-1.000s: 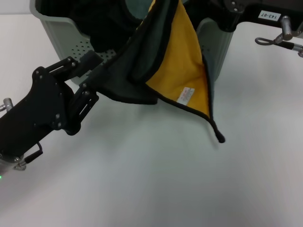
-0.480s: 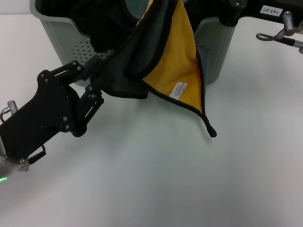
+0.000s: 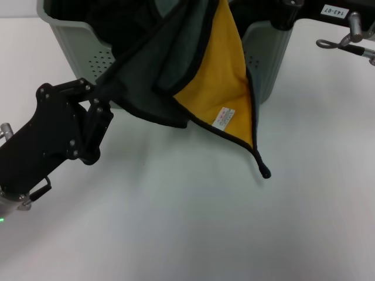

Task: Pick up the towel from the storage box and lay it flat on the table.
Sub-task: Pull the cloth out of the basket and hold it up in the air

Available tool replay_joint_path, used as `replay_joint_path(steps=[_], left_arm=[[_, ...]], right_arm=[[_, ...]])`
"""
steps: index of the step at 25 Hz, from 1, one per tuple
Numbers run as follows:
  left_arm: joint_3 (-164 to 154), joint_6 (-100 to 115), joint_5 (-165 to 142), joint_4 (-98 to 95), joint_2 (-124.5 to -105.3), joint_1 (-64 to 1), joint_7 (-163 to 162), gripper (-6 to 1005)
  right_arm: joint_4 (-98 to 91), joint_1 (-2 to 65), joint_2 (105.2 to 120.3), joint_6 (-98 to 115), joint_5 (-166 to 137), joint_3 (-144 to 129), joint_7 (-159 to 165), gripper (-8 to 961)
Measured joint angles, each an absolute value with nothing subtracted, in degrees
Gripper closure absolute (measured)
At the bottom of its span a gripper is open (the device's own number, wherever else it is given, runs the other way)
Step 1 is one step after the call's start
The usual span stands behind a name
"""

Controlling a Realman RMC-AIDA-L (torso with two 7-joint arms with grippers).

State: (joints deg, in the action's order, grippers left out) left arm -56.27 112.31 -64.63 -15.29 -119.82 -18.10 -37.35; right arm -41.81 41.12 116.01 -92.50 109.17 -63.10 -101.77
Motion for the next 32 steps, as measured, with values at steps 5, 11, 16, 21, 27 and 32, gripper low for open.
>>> replay_joint_path(steps=[5, 11, 16, 21, 27, 32], left_arm=[[-56.24, 114.62, -63.97, -15.44, -119.75, -18.1, -37.56, 945], [-59.74, 116.92, -52.91, -20.21, -120.0, -15.42, -42.91, 987], [-66.23, 116.89, -45.23, -27.28, -119.68, -14.35, -47.49, 987], [-68.75, 116.8, -42.61, -31.09, -119.84, -16.5, -48.78, 987], [-69.54, 116.67, -43.15, -30.84, -119.78, -19.93, -48.66, 987], [-69.33, 116.64, -43.27, -30.8, -119.72, -19.84, -48.5, 987]], right_arm=[[-40.62, 41.09, 116.08, -92.23, 109.15, -64.31, -101.67, 946], [-37.0, 41.26, 116.19, -90.31, 109.95, -70.95, -101.68, 946], [-33.83, 40.57, 116.18, -86.69, 111.3, -74.73, -101.95, 946], [-30.0, 40.3, 116.19, -84.25, 111.57, -77.81, -102.87, 947], [-29.88, 39.92, 116.19, -83.8, 111.88, -83.74, -107.59, 925], [-30.27, 38.28, 116.18, -83.67, 111.55, -83.84, -110.82, 812]])
